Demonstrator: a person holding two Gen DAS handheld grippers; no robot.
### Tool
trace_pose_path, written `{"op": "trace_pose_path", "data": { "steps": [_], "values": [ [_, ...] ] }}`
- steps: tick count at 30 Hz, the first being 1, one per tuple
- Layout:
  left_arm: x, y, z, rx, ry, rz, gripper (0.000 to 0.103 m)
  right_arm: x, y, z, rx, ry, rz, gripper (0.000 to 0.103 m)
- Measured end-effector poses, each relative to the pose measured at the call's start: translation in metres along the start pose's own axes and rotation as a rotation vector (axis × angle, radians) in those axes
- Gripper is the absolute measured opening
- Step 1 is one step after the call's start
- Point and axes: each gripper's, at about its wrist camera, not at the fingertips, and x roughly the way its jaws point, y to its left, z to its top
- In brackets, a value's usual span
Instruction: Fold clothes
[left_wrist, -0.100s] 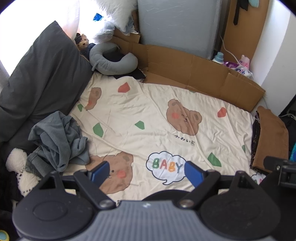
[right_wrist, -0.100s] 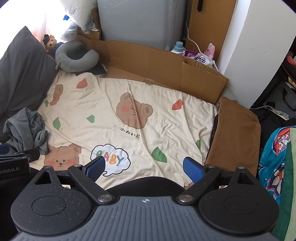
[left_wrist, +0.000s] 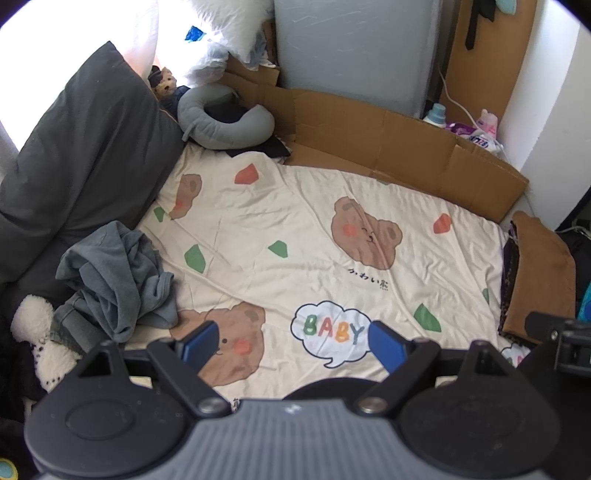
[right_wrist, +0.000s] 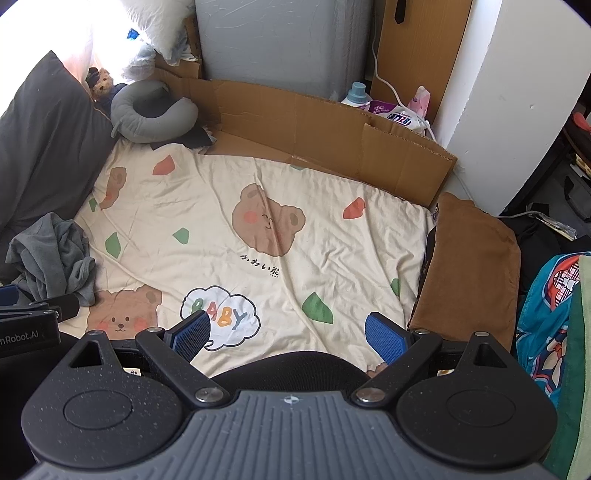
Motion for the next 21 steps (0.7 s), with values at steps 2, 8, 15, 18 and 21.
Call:
{"op": "trace_pose_path", "data": {
  "steps": [2, 8, 15, 18, 21],
  "values": [
    [0.0, 0.0, 0.0, -0.001, -0.002, -0.001, 0.089, -0.001, 0.002, -0.001, 0.0, -0.004, -0.008, 0.095],
    [0.005, 0.001, 0.002, -0.004, -0.002, 0.001, 0.089, 0.0, 0.008, -0.006, 0.002, -0.014, -0.028, 0.095],
    [-0.001, 0.002, -0.002, -0.01, -0.006, -0.009, 0.089, 0.0, -0.003, 0.0, 0.002, 0.001, -0.001, 0.095],
    [-0.001, 0.005, -0.001, -0.008, -0.004, -0.011, 0.089, -0.001, -0.003, -0.001, 0.002, 0.0, -0.001, 0.095],
    [-0.001, 0.005, -0.001, -0.007, -0.002, -0.012, 0.089, -0.001, -0.003, -0.001, 0.001, 0.001, -0.001, 0.095]
  ]
}}
